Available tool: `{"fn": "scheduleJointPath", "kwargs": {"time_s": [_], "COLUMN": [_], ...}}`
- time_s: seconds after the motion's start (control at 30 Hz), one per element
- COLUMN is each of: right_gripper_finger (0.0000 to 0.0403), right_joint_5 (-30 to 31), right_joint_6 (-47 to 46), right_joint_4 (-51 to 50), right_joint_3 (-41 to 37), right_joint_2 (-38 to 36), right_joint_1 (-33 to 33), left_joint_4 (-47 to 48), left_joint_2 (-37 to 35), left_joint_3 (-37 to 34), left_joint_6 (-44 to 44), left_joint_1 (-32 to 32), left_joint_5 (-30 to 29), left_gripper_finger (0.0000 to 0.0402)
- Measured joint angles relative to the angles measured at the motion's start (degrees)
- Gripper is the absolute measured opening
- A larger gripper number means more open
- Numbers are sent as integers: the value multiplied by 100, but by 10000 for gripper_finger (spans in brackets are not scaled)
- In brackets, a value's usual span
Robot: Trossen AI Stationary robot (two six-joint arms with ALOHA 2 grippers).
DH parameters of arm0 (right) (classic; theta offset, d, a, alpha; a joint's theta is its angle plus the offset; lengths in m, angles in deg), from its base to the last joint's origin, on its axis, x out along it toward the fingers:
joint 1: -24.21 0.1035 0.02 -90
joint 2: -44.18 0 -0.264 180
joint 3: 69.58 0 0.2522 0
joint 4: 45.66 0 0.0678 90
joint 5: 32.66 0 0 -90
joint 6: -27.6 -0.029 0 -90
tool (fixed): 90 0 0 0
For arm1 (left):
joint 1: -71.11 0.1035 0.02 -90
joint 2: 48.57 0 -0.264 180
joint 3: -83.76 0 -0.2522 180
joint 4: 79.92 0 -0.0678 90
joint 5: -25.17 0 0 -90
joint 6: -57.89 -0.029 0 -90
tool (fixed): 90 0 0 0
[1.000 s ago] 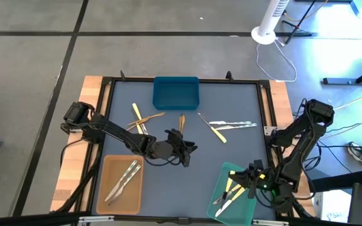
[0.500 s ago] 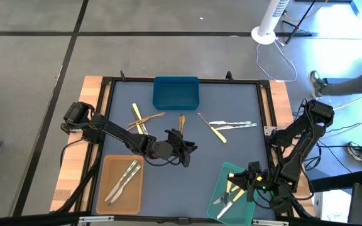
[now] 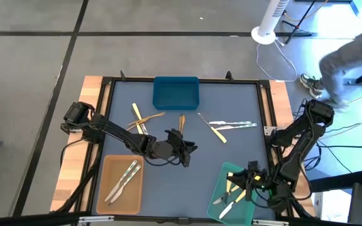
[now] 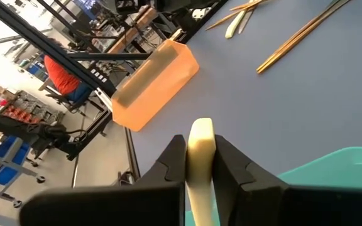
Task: Sort silverware by color (type)
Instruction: Put the yellow knife into the green bin, then put the gold knife into the blue bin
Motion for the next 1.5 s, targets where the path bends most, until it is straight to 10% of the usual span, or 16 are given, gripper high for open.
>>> {"fn": "scheduleJointPath", "kwargs": {"time_s": [0.43, 1.5], "right_gripper_finger": [161, 163], "right_joint_5": [-1006, -356], "right_joint_6": [350, 905], "right_joint_4": [-83, -82], "right_joint_3": [-7, -7], "right_joint_2": [7, -36], "right_joint_1": [-340, -329], "left_joint_4": [0, -30], "left_joint_2": [0, 0], "left_joint_3": [0, 0], "left_joint_6": [0, -129], "left_joint_1": [0, 74], "left_joint_5": [0, -42], "left_gripper_finger": [103, 103]}}
